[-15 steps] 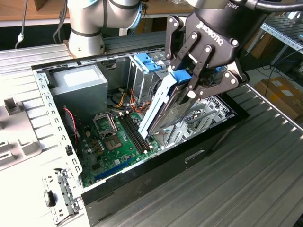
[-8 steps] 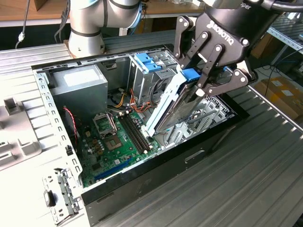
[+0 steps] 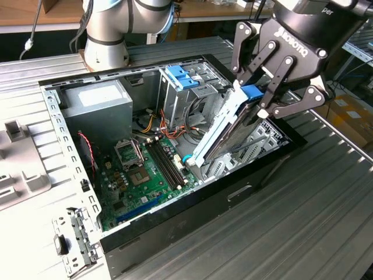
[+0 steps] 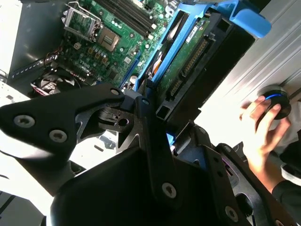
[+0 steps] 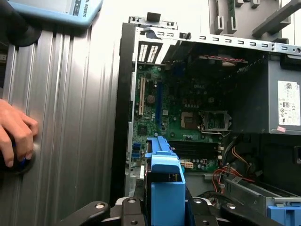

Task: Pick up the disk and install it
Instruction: 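Pick up the disk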

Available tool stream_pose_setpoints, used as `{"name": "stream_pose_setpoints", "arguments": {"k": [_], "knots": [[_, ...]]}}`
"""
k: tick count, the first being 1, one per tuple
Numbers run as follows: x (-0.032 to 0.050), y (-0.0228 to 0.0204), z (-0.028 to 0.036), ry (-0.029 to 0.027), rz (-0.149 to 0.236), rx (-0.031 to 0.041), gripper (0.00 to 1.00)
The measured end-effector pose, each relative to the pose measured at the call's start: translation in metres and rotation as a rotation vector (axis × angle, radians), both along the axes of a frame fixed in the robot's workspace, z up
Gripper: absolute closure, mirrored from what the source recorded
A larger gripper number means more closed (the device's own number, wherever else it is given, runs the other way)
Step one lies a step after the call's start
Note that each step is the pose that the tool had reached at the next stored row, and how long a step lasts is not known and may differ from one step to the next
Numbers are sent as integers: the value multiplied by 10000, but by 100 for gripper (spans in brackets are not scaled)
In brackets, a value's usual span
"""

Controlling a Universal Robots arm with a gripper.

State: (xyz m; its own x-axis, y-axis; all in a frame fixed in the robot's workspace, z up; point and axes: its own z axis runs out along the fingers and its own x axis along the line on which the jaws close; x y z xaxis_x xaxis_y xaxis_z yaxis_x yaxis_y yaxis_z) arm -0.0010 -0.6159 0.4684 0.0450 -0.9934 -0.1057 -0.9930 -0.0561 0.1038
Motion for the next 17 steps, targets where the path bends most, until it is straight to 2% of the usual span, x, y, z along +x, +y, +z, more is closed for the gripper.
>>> {"name": "stream_pose_setpoints", "arguments": {"k": [5, 13, 17], "knots": [[128, -18, 0, 23, 1, 4, 64], [245, -31, 0, 38, 1, 14, 64], [330, -43, 0, 50, 1, 23, 64]]}}
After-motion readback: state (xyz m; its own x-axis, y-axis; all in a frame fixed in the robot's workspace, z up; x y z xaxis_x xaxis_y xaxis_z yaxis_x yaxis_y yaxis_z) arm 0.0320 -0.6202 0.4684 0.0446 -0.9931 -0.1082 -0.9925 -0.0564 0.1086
